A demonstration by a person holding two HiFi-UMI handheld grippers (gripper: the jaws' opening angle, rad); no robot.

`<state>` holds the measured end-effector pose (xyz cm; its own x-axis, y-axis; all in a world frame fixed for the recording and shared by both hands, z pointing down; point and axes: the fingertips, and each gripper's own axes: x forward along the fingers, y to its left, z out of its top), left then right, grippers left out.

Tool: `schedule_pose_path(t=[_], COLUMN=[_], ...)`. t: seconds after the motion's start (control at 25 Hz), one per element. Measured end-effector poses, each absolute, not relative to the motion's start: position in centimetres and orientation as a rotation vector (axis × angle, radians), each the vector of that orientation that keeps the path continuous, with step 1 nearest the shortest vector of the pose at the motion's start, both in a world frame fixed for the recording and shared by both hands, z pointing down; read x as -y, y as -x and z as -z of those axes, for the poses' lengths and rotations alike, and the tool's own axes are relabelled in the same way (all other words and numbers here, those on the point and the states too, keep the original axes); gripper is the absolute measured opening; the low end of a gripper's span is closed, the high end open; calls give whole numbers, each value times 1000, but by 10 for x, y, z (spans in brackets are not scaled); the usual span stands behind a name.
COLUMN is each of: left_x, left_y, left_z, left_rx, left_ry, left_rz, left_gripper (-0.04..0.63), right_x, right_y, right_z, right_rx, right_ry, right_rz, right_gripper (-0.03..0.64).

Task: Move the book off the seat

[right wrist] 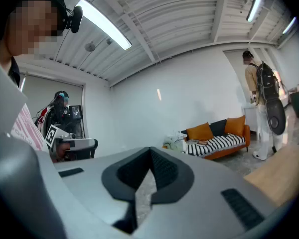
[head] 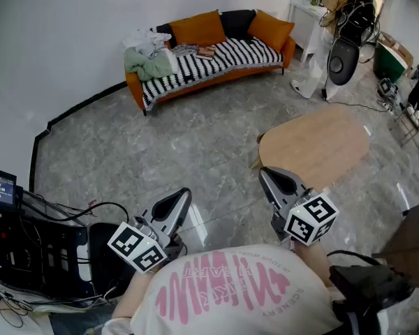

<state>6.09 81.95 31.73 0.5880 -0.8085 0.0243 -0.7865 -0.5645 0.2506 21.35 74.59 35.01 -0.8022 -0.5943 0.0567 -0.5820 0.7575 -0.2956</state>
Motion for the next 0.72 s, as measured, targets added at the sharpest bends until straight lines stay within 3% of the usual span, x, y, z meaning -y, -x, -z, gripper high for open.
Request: schedule_pose_path(t=[0.24, 0.72], left_x=[-853, -827], left_y=[-80, -51], left_z=[-306, -313], left_rx=[1340, 1326], left_ry=[-2571, -2592], left_rz=[149, 123], left_gripper=[8, 8], right_x=[-777, -750], right_y=[-236, -212], right_z=[-340, -342], right_rx=[-2902, -2874], right_ry=[950, 980], right_rz=[495, 549], right_gripper=[9, 11])
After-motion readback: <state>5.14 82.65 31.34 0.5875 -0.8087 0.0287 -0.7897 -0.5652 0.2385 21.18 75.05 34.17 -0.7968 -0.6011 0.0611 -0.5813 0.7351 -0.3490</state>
